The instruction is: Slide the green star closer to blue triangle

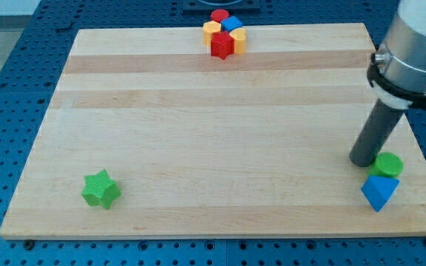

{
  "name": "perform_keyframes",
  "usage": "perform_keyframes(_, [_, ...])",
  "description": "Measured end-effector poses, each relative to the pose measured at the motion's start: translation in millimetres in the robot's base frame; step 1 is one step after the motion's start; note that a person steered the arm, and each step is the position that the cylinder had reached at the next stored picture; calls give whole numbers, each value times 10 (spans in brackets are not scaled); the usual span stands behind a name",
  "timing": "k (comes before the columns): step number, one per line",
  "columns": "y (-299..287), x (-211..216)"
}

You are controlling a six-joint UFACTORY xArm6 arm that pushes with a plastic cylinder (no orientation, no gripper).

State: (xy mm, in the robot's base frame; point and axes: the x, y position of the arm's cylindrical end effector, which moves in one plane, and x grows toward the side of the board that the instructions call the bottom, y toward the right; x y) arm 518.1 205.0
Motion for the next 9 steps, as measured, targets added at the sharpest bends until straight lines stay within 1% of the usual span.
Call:
perform_keyframes(2, [-85,0])
perform_keyframes(3, [-339,0])
perform_keyframes(5, [-1854,-27])
perform_keyframes(7, [-3634,-169])
perform_keyframes(8, [-4307,103])
perform_keyframes(9, [-4688,488])
